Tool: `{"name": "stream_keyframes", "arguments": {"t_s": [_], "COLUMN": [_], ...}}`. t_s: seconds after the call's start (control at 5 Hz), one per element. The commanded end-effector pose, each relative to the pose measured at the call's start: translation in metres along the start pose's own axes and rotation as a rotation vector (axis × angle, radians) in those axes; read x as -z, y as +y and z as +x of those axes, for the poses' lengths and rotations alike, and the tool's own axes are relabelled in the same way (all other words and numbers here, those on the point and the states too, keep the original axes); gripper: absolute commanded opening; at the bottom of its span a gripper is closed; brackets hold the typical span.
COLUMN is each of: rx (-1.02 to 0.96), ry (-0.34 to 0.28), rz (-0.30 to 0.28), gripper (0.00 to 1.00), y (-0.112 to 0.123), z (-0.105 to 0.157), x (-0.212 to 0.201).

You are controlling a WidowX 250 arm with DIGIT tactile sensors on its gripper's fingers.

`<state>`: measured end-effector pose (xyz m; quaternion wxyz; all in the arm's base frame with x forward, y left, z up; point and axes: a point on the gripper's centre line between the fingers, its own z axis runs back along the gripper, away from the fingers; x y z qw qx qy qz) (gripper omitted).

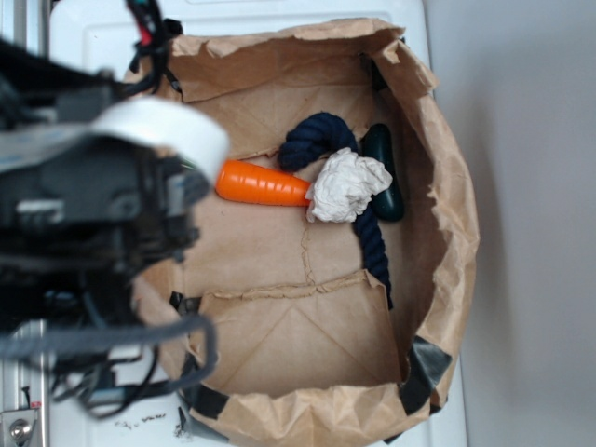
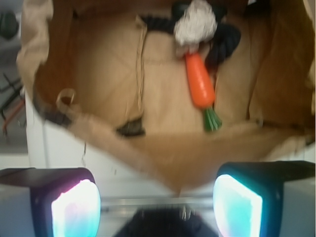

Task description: Grab the white paper.

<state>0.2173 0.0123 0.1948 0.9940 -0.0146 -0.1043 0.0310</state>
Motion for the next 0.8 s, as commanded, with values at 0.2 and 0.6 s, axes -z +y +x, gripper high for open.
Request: {"name": "stream_keyframes", "arguments": {"t_s": [0.2,0.6], "rx": [0.045,0.216], "ry": [-0.147,-0.159], "rz": [-0.011,-0.002], "gripper": [1.0,1.0], "y": [0.006,0.032], "z": [0.048,0.056], "x": [0.005,0.059]}}
